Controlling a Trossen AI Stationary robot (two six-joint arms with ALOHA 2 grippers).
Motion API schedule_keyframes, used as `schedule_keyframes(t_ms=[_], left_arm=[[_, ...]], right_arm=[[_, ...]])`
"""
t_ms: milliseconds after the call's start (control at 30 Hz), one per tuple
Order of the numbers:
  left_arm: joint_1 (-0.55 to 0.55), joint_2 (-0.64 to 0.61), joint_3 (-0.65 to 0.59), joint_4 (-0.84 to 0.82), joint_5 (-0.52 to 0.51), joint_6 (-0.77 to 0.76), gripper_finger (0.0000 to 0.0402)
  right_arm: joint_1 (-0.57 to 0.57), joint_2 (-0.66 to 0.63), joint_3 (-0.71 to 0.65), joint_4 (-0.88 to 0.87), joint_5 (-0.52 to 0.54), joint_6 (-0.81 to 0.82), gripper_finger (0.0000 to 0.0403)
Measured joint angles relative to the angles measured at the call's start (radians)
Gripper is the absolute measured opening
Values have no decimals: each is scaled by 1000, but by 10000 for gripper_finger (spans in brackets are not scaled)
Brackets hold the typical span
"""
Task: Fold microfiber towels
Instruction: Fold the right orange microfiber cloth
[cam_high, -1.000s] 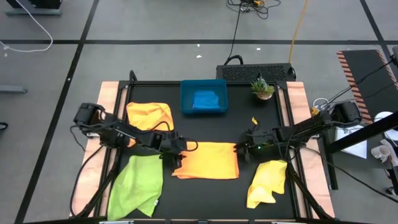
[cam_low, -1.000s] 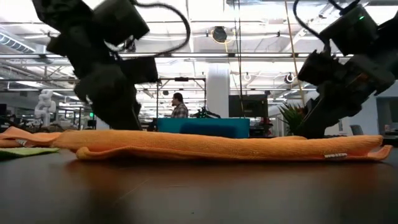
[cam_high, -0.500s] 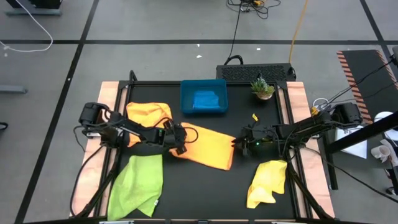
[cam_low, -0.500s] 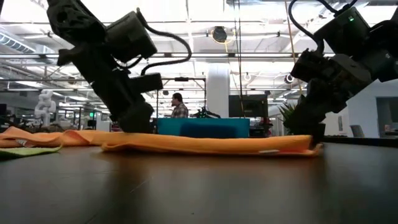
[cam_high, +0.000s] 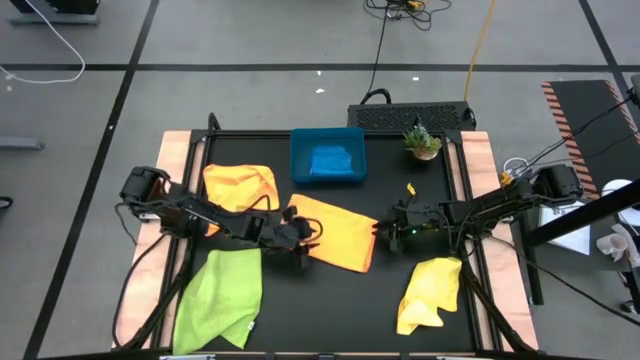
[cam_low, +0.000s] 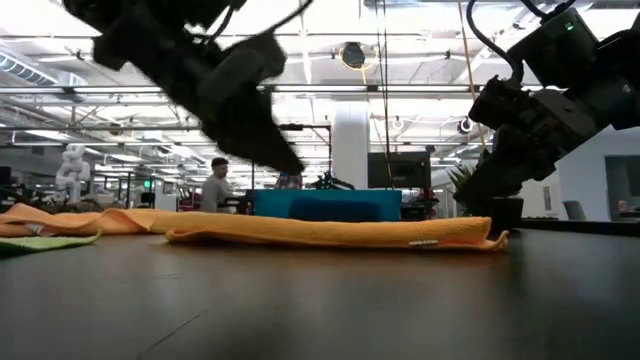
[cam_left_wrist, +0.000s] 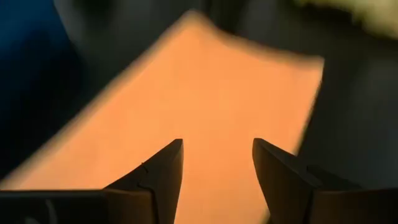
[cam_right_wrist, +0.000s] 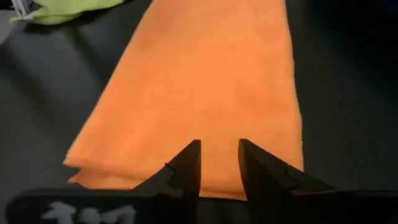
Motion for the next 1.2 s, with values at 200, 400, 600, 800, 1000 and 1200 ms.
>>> schedule_keyframes(t_ms=[200, 400, 600, 800, 1000, 1200], left_arm=[[-41, 63, 0, -56, -5, -113, 195], [-46, 119, 2, -169, 6, -135, 195], [-65, 124, 7, -294, 18, 55, 195], [-100, 40, -7, -307, -64, 164, 195], [-111, -53, -1, 6, -69, 118, 195], [-102, 32, -2, 229, -12, 111, 195]], right_arm=[[-3, 0, 0, 10, -2, 0, 100], [-3, 0, -1, 35, -2, -18, 100], [-3, 0, 0, 25, -4, -18, 100], [-3, 0, 0, 24, 5, -22, 100], [-2, 1, -1, 4, 23, -35, 100], [-3, 1, -1, 32, 26, -45, 100]])
